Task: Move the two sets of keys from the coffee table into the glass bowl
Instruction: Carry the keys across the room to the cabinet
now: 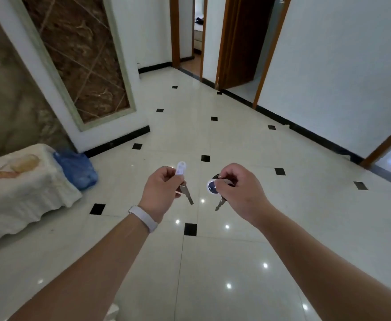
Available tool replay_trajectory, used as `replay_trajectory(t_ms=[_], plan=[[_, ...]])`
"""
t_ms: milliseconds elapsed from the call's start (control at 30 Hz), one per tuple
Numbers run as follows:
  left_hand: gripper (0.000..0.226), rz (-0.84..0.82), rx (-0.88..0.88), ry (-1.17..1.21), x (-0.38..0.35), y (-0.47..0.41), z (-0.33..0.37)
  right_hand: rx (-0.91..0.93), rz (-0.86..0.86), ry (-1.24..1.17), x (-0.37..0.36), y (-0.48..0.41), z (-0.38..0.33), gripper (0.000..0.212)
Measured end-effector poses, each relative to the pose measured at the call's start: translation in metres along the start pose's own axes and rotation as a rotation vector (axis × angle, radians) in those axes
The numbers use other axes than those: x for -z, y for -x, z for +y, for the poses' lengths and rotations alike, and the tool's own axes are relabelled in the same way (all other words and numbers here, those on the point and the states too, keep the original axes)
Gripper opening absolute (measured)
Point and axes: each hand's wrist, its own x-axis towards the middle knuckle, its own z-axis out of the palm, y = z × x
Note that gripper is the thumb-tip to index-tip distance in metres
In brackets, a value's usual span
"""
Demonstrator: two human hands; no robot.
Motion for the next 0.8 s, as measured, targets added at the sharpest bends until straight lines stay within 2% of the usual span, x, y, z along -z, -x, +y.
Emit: replay_trajectory(t_ms=[167,500,800], plan=[[0.004,0.148,0.02,-0.031,0.047,-0.047,-0.005,0.032,-0.101,-0.063,-0.043,-0.066,-0.013,0.007],[0.002,0.392,0.093,-0.111,0.095,-0.168,-0.011,0.112,-0.287,-0.164,-0.123,-0.225,-0.011,0.008],[0.006,0.579,0.147,-0.167,0.123,-0.284,0.014,0.188,-0.414,-0.173,-0.161,-0.391,-0.013,0.007]])
